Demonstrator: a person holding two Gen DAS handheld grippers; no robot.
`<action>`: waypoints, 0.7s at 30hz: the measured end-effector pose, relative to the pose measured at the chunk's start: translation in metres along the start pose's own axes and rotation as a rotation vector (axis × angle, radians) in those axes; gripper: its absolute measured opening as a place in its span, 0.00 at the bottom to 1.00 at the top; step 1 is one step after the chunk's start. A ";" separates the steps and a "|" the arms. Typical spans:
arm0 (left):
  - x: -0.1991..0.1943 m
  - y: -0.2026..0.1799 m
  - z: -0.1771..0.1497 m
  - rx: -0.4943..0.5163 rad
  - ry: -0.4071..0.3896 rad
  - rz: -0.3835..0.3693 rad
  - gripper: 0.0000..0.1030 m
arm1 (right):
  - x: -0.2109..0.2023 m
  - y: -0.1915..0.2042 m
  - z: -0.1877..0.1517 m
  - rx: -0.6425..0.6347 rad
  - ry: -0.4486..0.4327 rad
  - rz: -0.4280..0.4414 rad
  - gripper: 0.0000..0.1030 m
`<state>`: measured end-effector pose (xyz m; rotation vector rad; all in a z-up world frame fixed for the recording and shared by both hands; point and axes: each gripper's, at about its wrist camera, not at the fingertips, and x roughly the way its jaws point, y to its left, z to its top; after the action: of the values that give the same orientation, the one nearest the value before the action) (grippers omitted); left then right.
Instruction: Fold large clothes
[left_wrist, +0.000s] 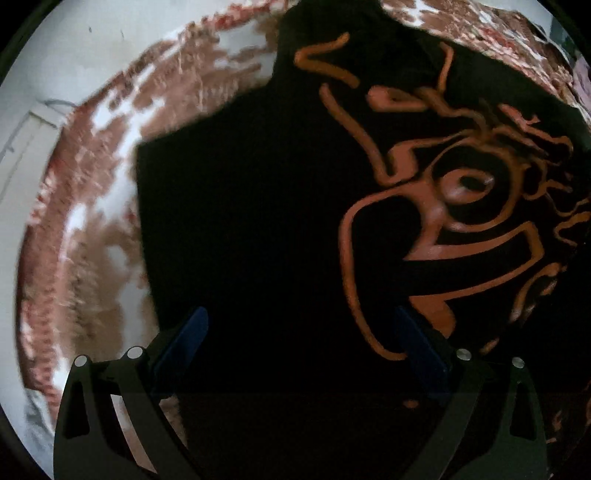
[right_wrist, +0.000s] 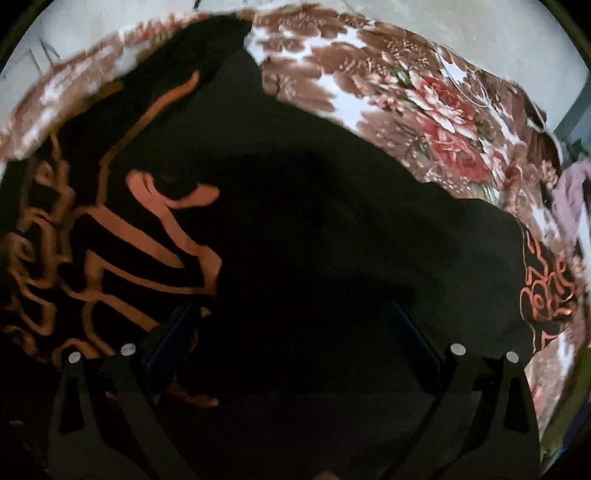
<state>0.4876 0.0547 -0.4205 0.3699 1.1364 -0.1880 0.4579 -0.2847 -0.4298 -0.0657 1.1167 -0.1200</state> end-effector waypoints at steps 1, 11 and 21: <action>-0.017 -0.009 0.003 0.006 -0.030 0.000 0.95 | -0.011 -0.007 0.000 0.018 -0.006 0.036 0.95; -0.108 -0.178 0.043 -0.024 -0.158 -0.138 0.95 | -0.064 -0.144 -0.027 0.180 0.044 0.140 0.95; -0.113 -0.359 0.078 0.056 -0.195 -0.284 0.95 | -0.042 -0.374 -0.071 0.514 0.114 0.128 0.96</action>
<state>0.3881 -0.3110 -0.3577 0.2328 0.9887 -0.4959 0.3520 -0.6497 -0.3816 0.4757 1.1710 -0.2951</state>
